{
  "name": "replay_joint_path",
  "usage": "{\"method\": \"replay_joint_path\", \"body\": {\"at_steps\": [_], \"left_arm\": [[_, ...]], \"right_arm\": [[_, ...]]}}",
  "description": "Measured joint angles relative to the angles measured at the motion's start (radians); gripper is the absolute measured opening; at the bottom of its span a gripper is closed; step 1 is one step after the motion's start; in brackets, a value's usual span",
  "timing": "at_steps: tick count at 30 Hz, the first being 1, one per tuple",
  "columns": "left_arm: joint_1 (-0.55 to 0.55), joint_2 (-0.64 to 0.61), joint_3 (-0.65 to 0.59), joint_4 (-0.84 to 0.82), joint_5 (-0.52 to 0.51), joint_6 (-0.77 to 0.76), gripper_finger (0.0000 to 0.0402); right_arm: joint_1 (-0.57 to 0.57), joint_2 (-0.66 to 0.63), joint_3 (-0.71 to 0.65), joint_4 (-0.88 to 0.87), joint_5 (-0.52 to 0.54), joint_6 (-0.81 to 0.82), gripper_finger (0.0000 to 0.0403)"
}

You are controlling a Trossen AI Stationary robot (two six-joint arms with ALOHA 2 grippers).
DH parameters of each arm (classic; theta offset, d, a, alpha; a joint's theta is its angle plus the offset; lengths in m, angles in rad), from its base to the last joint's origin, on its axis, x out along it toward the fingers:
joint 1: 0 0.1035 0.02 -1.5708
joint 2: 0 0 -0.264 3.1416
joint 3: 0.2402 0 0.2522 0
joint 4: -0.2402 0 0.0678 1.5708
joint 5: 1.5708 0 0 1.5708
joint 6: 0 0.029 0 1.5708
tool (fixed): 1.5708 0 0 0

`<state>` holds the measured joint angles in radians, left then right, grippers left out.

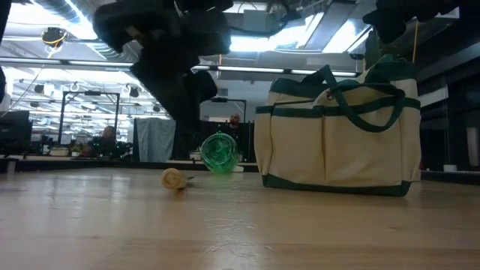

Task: Pick & Place Garden tools in Gardening bag
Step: Put the brown trowel into the light brown gardening bag

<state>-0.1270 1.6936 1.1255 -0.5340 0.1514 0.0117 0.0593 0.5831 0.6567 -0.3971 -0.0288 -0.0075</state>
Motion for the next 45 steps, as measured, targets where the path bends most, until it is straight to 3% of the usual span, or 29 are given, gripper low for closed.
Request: {"method": "replay_joint_path", "body": {"at_steps": [6, 12, 20, 36, 45], "left_arm": [[-0.040, 0.010, -0.023, 0.026, 0.010, 0.131, 0.0145], [-0.072, 0.014, -0.023, 0.030, -0.003, 0.444, 0.0144], [-0.096, 0.014, -0.023, 0.042, -0.035, 0.673, 0.0145], [-0.095, 0.016, -0.023, 0.044, -0.071, 0.684, 0.0144], [-0.093, 0.134, -0.025, 0.067, -0.076, 0.687, 0.0144]], "right_arm": [[0.000, 0.000, 0.000, -0.004, 0.000, 0.000, 0.0172], [0.000, 0.000, 0.000, -0.004, 0.000, 0.000, 0.0172], [0.000, 0.000, 0.000, -0.003, 0.000, 0.000, 0.0172], [0.000, 0.000, 0.000, -0.003, 0.000, 0.000, 0.0172], [0.000, 0.000, 0.000, -0.003, 0.000, 0.000, 0.0172]]}}
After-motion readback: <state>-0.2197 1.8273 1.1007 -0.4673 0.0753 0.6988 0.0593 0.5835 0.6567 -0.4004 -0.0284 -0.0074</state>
